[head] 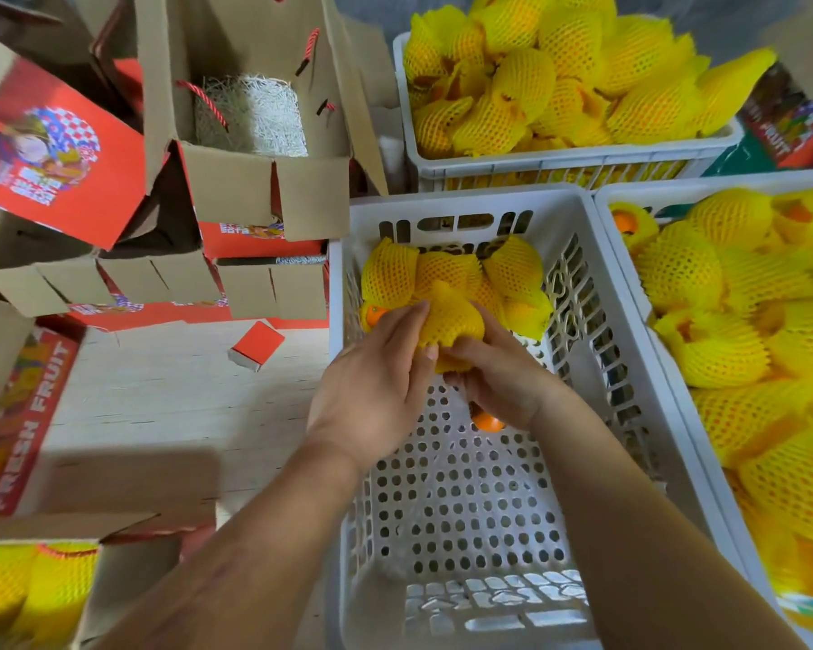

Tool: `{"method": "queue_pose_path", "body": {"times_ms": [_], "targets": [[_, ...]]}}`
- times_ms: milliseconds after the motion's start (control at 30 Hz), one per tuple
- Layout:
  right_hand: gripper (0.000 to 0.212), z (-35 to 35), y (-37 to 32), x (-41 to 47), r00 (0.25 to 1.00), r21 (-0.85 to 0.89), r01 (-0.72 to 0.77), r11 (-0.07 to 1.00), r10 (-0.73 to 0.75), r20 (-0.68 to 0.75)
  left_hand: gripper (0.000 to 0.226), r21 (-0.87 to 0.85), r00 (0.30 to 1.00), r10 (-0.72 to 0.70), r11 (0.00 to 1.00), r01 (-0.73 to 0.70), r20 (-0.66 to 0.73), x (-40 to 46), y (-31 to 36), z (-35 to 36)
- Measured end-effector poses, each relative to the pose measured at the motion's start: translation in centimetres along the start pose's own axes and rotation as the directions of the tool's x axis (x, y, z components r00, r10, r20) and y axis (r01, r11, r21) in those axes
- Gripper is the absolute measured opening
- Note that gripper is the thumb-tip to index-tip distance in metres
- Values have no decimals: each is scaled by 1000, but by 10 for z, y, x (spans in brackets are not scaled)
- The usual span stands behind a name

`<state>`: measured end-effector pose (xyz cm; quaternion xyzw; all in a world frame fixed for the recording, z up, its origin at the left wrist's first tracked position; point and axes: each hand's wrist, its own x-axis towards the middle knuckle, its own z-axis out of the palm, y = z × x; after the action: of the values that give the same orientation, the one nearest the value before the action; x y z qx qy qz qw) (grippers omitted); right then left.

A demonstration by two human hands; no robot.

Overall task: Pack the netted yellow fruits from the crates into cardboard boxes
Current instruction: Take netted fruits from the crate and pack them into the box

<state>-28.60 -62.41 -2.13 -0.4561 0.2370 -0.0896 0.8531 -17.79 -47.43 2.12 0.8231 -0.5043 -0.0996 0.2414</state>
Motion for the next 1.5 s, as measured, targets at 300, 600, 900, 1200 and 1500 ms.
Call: {"method": "queue_pose_path", "body": {"times_ms": [300,600,900,1200,1500], "targets": [[35,-15,-8,-16,928,-191,-167,967,219,300,85,127,993,118,985,-115,-10,2,-4,5],[73,-49,-41,46,717,-826,-351,441,-441,-540,72,-48,992,16,999,-22,-125,-2,-4,5],[74,-64,-20,65,742,-860,-500,106,-460,-488,81,36,997,-20,999,22,-70,-1,-5,2],[76,-10,-24,-26,780,-751,-198,630,-363,-510,91,-205,993,-59,978,38,-101,-2,-3,0],[76,133,8,-124,806,-460,-4,888,-270,-526,70,-771,999,3,636,-28,-34,-68,-21,-39]]}}
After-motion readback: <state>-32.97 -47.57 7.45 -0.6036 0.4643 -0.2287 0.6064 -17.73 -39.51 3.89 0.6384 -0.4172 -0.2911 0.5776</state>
